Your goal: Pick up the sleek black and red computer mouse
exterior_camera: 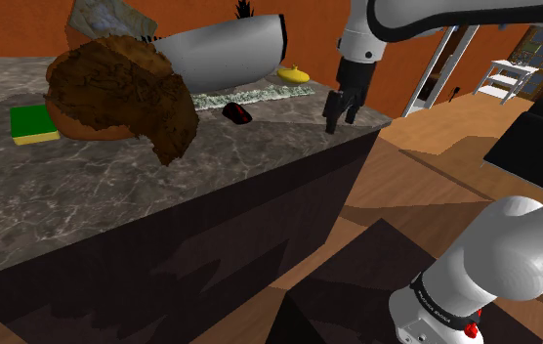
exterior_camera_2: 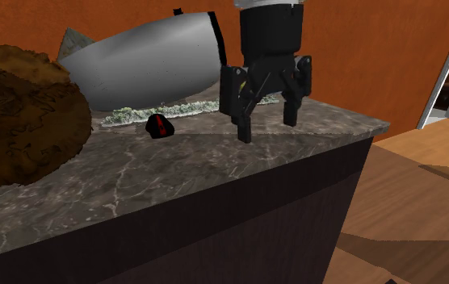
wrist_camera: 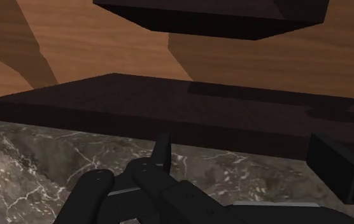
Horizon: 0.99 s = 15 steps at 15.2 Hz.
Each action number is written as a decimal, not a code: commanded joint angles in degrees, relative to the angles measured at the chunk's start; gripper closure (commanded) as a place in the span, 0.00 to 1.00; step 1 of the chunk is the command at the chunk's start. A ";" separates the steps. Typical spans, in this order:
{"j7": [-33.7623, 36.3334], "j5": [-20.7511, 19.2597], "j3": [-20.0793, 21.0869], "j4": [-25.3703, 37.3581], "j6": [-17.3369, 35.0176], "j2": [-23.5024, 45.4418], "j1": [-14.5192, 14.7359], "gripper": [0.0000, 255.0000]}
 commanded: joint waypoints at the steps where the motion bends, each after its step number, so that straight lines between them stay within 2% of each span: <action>1: 1.12 0.23 0.72 2.81 2.19 4.48 0.15 0.00; 8: 4.97 -0.14 2.88 14.60 6.47 18.83 0.77 0.00; 15: 8.66 -1.87 4.28 30.18 7.34 33.62 1.94 0.00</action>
